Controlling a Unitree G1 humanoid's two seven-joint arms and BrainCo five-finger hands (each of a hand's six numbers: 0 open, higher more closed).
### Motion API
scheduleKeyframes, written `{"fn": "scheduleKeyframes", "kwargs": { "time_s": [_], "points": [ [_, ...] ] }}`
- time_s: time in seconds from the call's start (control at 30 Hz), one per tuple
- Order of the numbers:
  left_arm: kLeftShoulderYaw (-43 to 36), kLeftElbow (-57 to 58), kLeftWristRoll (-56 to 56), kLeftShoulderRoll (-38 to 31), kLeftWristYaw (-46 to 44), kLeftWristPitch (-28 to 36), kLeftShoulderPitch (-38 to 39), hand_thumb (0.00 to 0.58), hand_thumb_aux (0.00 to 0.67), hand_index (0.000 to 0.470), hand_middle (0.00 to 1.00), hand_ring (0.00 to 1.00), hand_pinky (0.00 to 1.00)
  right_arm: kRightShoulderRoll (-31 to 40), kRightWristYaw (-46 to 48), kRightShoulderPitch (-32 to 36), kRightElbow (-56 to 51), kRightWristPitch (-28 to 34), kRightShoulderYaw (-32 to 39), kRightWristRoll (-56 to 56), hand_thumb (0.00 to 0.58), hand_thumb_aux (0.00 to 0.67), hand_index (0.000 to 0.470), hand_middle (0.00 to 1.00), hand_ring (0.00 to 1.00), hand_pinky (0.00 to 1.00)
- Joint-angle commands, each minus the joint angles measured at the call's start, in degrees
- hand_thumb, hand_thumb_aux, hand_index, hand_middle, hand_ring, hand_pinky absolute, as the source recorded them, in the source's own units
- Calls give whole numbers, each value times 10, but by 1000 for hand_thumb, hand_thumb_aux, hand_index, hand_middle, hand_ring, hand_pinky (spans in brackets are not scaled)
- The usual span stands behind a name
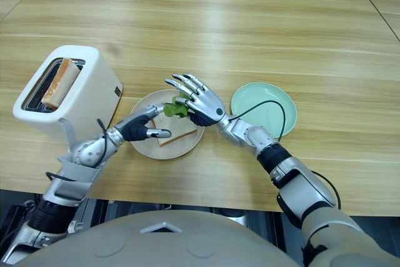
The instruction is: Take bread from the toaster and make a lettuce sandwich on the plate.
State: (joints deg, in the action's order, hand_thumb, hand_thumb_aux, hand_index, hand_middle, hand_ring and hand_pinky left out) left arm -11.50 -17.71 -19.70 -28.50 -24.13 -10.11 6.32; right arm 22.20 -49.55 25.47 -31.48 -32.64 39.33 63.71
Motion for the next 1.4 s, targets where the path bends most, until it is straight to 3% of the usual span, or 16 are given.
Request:
{"fn": "scheduleKeyframes", "kwargs": {
  "time_s": [0.03,0.67,1.4],
  "points": [
    [60,-34,45,-2,10,12,-4,0,0,0,0,0,0,-1,-1,4,-15,-2,10,5,580,670,460,0,0,0],
    [108,-103,164,39,3,60,-4,0,0,0,0,0,0,-20,-12,9,-51,-2,30,5,580,670,460,0,0,0],
    [63,-109,152,36,-12,50,4,0,0,0,0,0,0,-95,-68,66,-270,14,104,15,580,670,460,0,0,0]
  ]
}}
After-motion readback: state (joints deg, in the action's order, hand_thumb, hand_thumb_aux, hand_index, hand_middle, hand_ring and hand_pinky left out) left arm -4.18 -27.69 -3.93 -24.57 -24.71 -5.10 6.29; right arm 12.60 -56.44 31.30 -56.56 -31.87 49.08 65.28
